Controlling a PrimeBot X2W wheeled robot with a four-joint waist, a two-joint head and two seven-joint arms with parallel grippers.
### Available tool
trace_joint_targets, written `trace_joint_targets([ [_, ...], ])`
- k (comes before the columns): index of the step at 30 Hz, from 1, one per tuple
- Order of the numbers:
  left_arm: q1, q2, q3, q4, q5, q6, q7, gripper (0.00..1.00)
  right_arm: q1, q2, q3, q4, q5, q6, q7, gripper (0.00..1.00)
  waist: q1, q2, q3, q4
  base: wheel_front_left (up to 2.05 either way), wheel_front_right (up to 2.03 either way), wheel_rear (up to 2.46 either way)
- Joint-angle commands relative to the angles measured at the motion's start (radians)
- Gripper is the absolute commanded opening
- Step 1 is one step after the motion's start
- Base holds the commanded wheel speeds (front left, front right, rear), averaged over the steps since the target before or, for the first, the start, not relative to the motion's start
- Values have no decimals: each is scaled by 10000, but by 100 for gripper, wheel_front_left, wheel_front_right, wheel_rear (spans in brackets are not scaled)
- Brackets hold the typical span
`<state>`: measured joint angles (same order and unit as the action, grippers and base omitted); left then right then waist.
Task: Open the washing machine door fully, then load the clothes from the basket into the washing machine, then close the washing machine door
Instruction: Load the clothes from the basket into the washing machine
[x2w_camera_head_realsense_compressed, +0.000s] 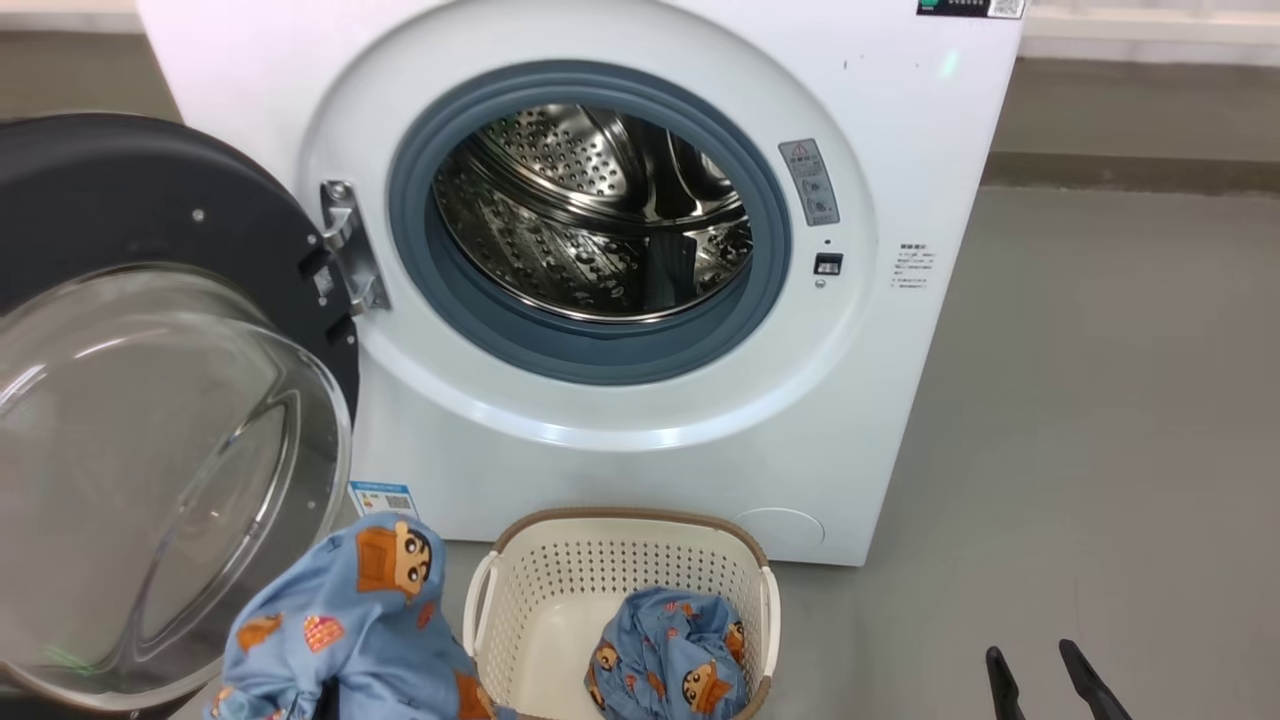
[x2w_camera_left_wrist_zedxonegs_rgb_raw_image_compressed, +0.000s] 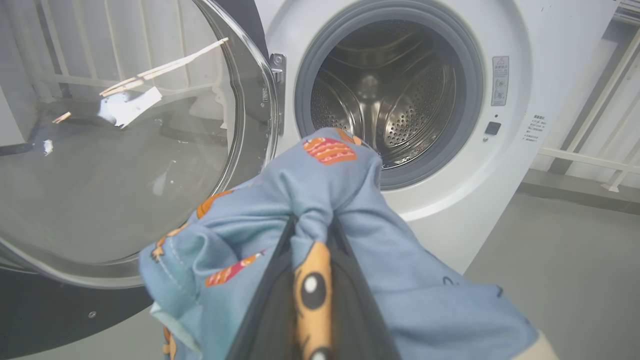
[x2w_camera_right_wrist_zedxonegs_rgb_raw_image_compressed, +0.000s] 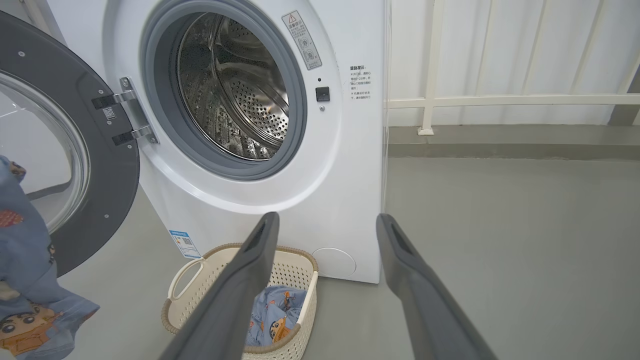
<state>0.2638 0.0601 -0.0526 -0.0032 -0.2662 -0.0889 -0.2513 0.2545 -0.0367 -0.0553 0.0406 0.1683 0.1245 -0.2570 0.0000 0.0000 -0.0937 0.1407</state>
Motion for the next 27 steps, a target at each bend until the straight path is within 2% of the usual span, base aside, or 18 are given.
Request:
trace_joint_targets([
  [1,-216,-39,361,-301,106,-41,-104,0,-117,-135,162,-267,-148,62,-48,100,0,0,-54,42,0,0,0],
  [27,-249,-96,308,-63,144,-345,-105,0,-789,-135,150,-309,-662,62,-48,100,0,0,316,-417,0,0,0],
])
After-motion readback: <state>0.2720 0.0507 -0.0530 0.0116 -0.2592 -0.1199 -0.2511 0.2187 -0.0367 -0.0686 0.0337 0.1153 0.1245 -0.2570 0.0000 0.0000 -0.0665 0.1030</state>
